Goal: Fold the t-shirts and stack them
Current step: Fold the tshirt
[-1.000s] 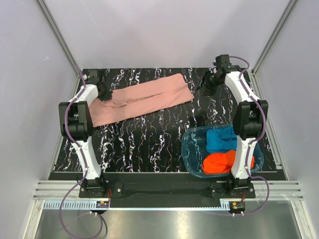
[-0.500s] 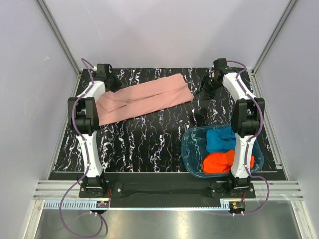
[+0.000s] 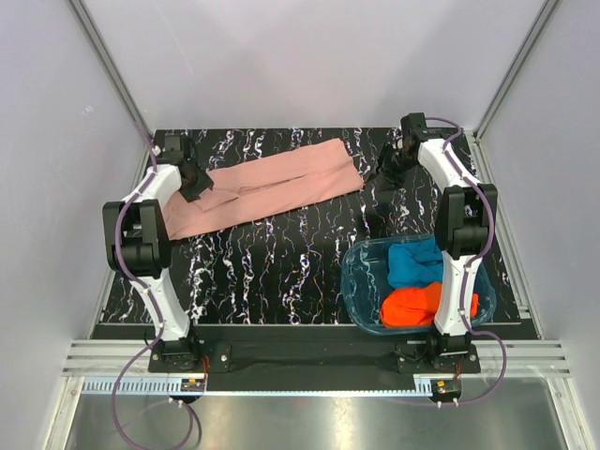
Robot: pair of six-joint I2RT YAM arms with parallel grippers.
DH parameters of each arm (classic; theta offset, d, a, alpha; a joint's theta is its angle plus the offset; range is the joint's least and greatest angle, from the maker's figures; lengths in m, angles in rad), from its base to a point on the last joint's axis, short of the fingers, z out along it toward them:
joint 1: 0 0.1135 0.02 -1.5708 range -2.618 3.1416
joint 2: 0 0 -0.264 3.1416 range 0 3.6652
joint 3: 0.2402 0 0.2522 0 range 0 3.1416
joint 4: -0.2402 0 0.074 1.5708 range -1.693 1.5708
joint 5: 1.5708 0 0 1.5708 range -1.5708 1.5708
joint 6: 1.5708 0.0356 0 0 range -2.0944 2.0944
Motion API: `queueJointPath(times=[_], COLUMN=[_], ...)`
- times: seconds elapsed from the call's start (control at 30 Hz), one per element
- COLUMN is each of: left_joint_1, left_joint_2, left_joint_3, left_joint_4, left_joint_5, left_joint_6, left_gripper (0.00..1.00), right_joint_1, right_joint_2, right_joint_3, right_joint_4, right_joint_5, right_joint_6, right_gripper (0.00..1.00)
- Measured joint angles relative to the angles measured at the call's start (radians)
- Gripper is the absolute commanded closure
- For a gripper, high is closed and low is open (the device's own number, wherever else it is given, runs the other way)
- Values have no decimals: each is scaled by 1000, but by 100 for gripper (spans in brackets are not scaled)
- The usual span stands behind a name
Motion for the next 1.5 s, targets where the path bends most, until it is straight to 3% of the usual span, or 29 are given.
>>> queueJointPath(times=[0.7,0.87,0.97,1.0,1.13,1.5], left_joint_1=[3,3,3,3,3,-22], left_joint_2=[43,63,98,107,110,134], left_joint_3=[-49,-46,-20,-10,3,111], left_joint_4=[-81,-65,-63,-64,-48,-45], left_joint_5=[-56,-55,-53,-53,-48,-32], left_joint_6=[-6,-10,-16,-18,-24,-16], left_gripper=[52,60,75,86,100,100], right_joint_1=[0,0,0,0,0,0], right_joint_2=[0,0,0,0,0,2], right_joint_3=[0,0,0,0,0,3], right_joint_4=[-1,-2,-2,-2,-2,-2], right_joint_5=[-7,-7,-7,-6,-6,-6], right_joint_6=[0,-1,-1,-1,-1,0], right_gripper=[42,42,42,42,42,42])
